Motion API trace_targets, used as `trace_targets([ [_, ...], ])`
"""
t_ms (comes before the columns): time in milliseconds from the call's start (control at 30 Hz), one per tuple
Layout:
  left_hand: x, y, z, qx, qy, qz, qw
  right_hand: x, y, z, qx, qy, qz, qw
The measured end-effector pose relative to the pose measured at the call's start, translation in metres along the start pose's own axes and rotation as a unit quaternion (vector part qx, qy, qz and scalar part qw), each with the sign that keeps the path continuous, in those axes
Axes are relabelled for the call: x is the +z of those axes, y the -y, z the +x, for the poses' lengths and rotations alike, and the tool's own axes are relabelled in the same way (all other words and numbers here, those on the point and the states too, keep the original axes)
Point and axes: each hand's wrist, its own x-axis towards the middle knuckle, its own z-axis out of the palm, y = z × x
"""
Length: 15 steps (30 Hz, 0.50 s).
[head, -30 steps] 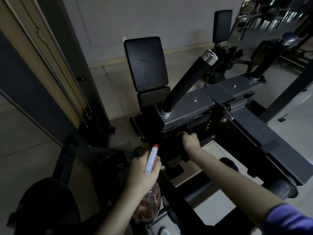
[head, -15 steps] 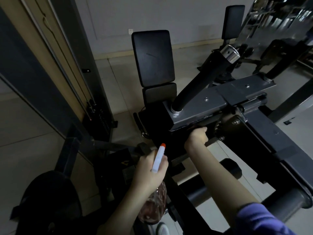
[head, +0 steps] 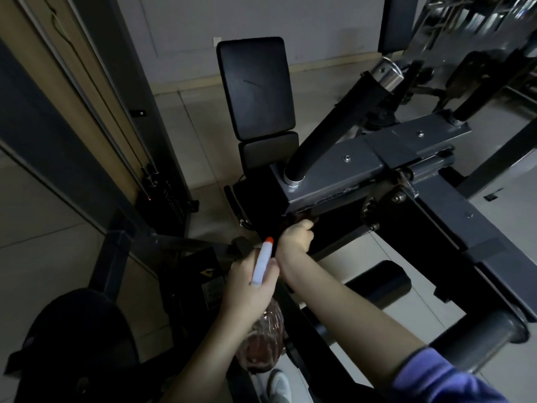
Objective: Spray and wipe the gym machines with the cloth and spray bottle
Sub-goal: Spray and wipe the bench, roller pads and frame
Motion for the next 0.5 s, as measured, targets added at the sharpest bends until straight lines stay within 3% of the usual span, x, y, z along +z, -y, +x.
trace_targets([
  [133, -0.002, 0.0, -0.001, -0.028, -0.018, -0.035, 0.999, -0.005, -0.006, -0.001, 0.01, 0.134, 0.041, 0.99],
  [300, -0.005, -0.004, -0.002, -0.017, -0.03, -0.042, 0.999, -0.013, 0.012, 0.027, 0.049, -0.002, 0.021, 0.999],
  [400, -0.01, -0.004, -0.003, -0.02, -0.035, -0.052, 0.998, -0.005, 0.009, 0.028, 0.073, 0.044, 0.086, 0.993],
  [500, -0.014, -0.001, -0.001, -0.034, -0.05, -0.052, 0.997, 0.006, -0.001, 0.026, 0.073, 0.045, 0.076, 0.993],
])
